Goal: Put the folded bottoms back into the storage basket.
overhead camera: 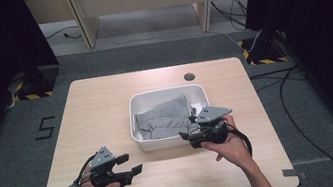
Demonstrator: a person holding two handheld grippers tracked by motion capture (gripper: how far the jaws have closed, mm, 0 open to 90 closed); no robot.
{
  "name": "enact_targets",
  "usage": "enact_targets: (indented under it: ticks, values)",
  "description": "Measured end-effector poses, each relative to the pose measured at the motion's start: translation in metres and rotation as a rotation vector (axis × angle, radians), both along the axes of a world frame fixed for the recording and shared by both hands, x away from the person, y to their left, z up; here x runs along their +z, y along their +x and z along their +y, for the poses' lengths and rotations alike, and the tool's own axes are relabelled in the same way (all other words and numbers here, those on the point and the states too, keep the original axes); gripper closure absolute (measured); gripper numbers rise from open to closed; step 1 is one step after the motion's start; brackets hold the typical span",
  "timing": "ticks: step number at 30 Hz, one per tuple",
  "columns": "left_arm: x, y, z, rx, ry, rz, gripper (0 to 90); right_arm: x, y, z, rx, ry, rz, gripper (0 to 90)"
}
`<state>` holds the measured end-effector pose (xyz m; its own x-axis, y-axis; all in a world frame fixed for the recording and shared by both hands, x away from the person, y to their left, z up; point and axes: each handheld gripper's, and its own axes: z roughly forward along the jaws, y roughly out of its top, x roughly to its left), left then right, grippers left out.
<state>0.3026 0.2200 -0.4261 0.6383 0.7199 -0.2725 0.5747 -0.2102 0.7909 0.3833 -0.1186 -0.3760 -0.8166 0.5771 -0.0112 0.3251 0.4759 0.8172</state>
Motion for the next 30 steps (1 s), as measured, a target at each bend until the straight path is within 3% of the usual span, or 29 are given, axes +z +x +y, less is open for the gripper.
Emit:
enact_targets:
  ticks: [30]
  values:
    - [-0.022, -0.005, -0.002, -0.016, 0.019, 0.072, 31.1, -0.014, -0.019, -0.010, 0.013, 0.015, 0.008, 36.5]
